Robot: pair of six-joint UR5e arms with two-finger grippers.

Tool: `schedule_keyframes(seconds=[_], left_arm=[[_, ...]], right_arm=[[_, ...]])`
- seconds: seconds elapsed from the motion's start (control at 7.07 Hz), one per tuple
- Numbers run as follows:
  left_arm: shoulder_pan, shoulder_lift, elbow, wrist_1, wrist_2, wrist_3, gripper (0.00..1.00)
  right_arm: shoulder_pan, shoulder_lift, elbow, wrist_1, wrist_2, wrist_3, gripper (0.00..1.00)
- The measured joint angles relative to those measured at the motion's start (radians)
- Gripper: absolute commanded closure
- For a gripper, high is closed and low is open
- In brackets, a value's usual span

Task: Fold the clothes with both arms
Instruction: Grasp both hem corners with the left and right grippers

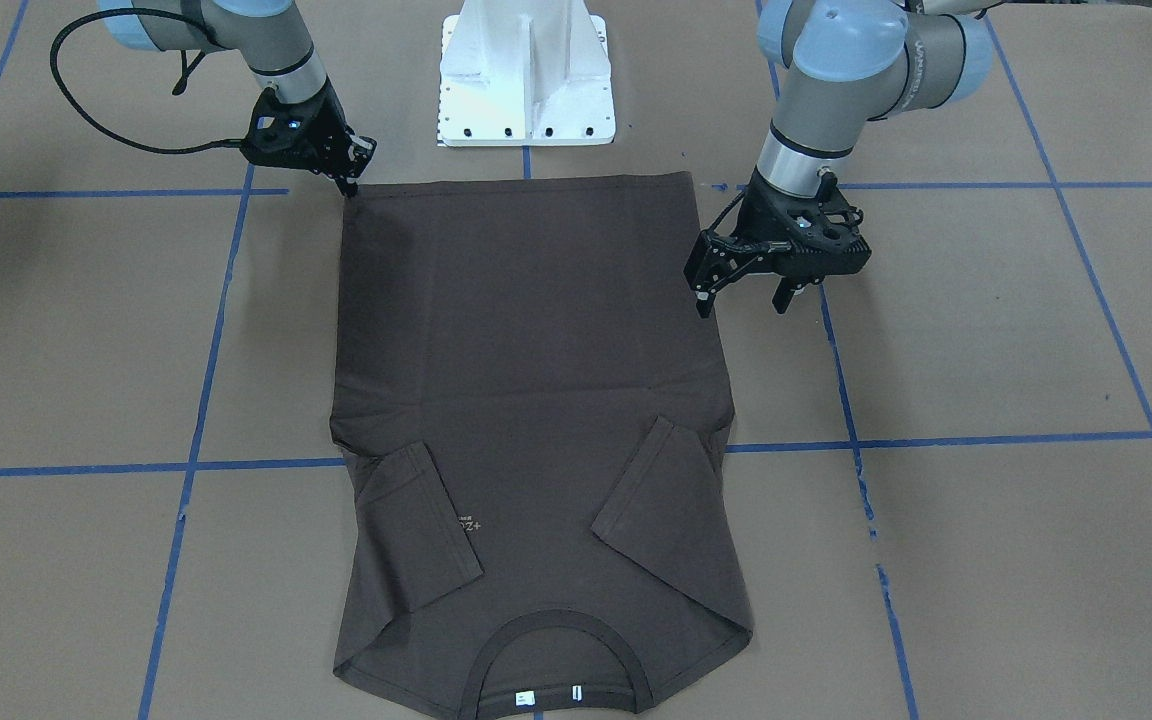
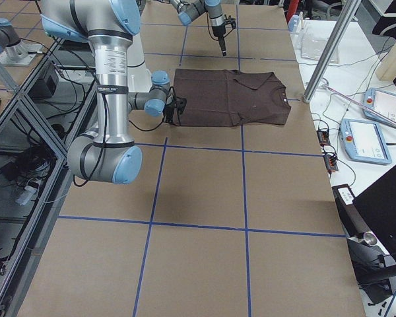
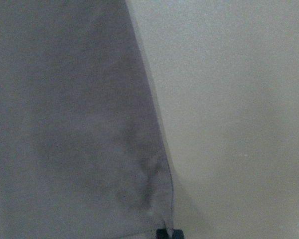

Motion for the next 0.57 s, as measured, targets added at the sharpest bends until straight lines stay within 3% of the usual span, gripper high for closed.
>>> schedule_keyframes(seconds=[0.28,0.57], left_arm=[[0.073,0.100,-0.096,-0.020,0.000,-0.179,0.00],[0.250,0.218,-0.202,-0.052,0.064,-0.427,0.02]], right_arm=[[0.008,0.003,0.027,0.004,-0.012,0.002,1.00],[0.015,0.003,0.055,0.010,-0.012,0.002,1.00]])
